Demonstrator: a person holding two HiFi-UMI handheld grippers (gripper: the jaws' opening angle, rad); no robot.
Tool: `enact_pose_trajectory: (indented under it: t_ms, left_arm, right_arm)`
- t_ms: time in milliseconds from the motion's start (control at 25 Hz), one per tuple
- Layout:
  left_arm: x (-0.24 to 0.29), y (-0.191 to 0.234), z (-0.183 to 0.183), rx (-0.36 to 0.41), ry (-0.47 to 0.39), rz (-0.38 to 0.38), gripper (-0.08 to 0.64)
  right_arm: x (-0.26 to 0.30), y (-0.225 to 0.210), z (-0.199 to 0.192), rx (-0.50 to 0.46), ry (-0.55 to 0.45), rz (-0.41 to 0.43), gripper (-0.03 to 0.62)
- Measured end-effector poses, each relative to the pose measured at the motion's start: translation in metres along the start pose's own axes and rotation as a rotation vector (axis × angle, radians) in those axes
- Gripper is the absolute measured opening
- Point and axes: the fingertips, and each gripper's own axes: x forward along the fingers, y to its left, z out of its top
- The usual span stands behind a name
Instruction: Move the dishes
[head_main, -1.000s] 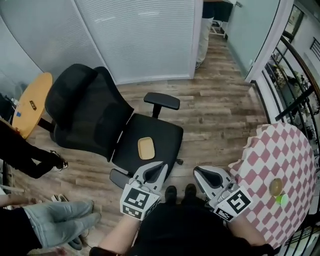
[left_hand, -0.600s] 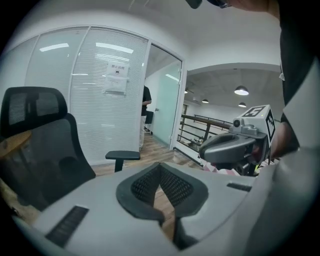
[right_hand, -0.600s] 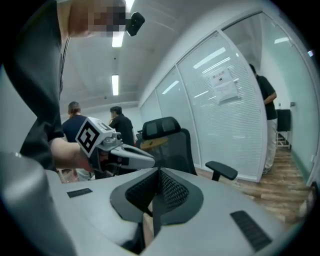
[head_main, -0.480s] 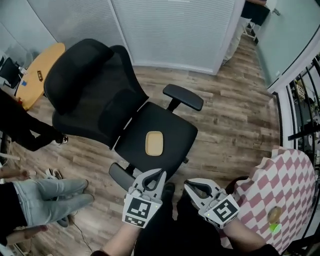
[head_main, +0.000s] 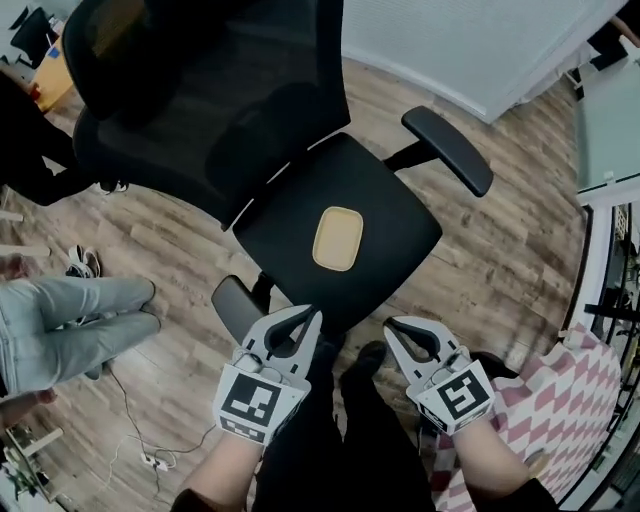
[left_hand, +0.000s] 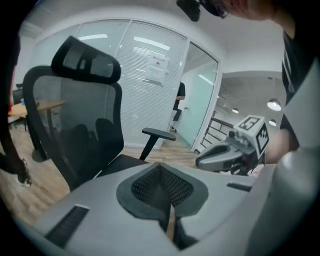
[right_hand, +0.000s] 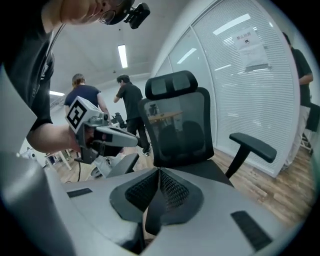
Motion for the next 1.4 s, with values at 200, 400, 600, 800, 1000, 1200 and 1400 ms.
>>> enact_pose_trajectory:
  t_ms: [200,400,600,800,1000,1200,1400]
  left_arm:
    - [0.014,0.021,-0.002,-0.012,-0.075,-0.017,0.005]
    - [0.024,0.033,-0.019,0.054,-0.022,-0.06,0.005]
    - [0.033,0.03,-0.044,0.091,0.077,-0.139,0.005]
    - [0.032,0.032,-0.049,0.079,0.062,-0.138,0.005]
    - [0.024,0.041,-0.059,0.051,0.075,-0.131,0.005]
    - [0.017,0.049,-0.064,0.006,0.035,-0.107,0.005]
    - [0.011,0.044,-0.071,-0.014,0.007,-0.111,0.005]
  right_arm:
    - [0.074,-0.019,-0.045,-0.062,0.112,0.011,0.027]
    - [0.135,-0.03,-0.092,-0.13,0.219,0.059,0.028]
    - [0.18,-0.038,-0.137,-0.227,0.365,0.112,0.028]
    - [0.214,-0.054,-0.168,-0.316,0.484,0.125,0.029]
    - [0.242,-0.051,-0.203,-0.405,0.606,0.156,0.029]
    - [0.255,-0.057,-0.236,-0.442,0.726,0.141,0.081]
    - [0.266,-0.071,-0.249,-0.488,0.771,0.088,0.081]
